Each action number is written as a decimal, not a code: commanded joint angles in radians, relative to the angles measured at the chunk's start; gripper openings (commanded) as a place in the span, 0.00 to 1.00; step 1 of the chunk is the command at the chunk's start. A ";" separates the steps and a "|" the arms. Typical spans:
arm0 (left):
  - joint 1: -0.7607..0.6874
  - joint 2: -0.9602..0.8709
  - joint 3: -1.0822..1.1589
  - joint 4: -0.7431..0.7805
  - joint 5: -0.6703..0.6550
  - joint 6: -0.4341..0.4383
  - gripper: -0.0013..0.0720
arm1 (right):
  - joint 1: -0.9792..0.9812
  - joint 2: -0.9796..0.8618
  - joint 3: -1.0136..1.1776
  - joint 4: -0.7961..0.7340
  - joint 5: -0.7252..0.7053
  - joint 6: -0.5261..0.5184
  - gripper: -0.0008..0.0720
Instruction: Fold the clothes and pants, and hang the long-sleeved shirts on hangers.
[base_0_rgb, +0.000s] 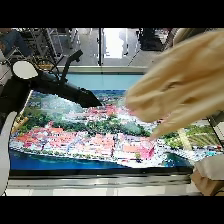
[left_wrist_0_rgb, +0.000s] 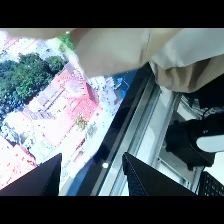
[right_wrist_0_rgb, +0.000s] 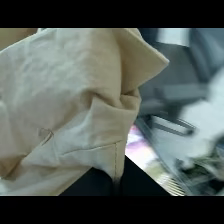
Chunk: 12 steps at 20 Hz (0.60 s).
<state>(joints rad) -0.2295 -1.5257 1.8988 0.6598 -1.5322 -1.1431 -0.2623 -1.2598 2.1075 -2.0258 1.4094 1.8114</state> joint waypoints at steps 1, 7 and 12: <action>0.033 0.023 0.000 0.006 -0.065 0.001 0.58 | -0.364 0.027 0.004 -0.044 -0.016 0.072 0.04; 0.096 0.023 0.000 0.005 -0.091 0.005 0.58 | -0.679 0.055 0.009 -0.041 -0.533 0.280 0.04; 0.103 0.023 0.000 0.006 -0.165 -0.049 0.58 | -0.907 -0.003 0.008 -0.035 -0.695 0.448 0.04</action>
<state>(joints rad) -0.1333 -1.5032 1.8988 0.6659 -1.6554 -1.1549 -1.0454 -1.2396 2.1151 -2.0659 0.8696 2.1563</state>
